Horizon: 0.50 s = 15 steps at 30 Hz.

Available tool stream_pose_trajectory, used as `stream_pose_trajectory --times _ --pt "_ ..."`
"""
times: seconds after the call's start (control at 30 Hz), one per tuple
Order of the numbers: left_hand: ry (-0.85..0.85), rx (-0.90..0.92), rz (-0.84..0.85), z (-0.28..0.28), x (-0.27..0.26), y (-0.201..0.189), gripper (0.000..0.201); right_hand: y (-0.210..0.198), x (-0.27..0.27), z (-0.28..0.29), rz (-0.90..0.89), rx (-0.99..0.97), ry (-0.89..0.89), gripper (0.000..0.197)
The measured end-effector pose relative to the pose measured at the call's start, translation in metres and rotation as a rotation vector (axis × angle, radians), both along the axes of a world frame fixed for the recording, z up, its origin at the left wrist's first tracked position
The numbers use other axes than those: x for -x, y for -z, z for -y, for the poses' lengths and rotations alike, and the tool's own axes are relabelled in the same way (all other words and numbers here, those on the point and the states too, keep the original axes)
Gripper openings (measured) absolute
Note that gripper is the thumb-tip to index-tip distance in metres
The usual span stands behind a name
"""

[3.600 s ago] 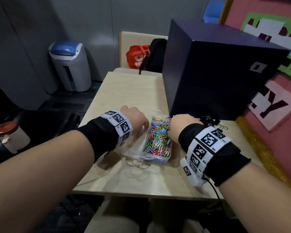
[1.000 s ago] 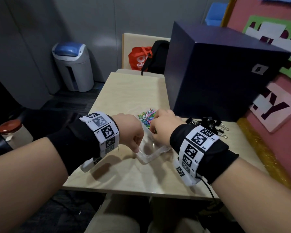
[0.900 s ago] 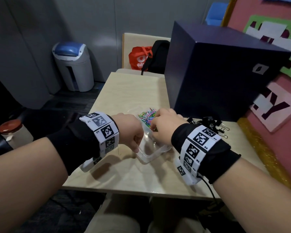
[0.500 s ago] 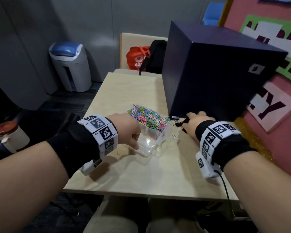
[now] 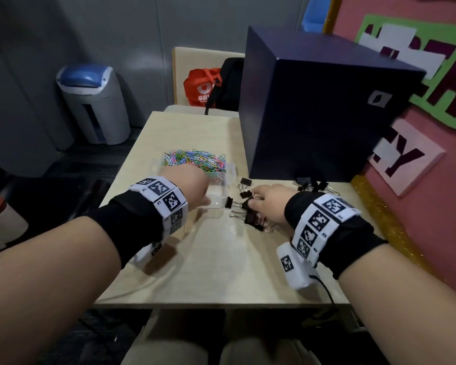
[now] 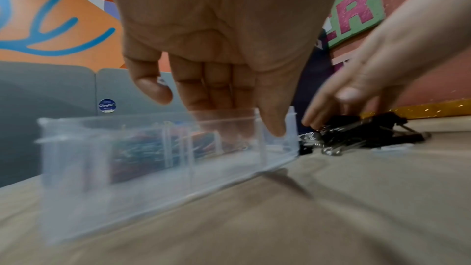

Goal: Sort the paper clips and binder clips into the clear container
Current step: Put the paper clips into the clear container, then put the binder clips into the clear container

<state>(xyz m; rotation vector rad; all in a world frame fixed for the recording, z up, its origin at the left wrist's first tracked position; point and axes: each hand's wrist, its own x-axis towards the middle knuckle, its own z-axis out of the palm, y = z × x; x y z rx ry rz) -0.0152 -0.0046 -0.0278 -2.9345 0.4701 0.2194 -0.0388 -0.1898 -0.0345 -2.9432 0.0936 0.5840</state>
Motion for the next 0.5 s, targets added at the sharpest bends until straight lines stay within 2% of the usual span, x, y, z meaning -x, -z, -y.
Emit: stream_pose_trajectory --times 0.1,0.17,0.3,0.43,0.5 --pt "0.064 0.088 0.067 0.010 0.009 -0.002 0.030 -0.011 -0.012 0.016 0.154 0.020 0.210 0.044" --pt "0.155 0.135 0.065 0.020 0.015 -0.002 0.026 -0.018 -0.013 0.026 0.110 0.080 0.289 0.044" --pt "0.264 0.114 -0.020 0.038 0.021 0.008 0.032 -0.021 -0.003 0.023 0.035 0.143 0.083 0.044" --pt "0.379 0.013 -0.071 0.049 0.028 0.013 0.038 -0.013 0.010 0.010 -0.048 0.128 -0.017 0.073" --pt "0.377 -0.022 -0.110 0.049 0.028 0.016 0.037 -0.008 0.009 0.008 -0.071 0.155 -0.027 0.075"
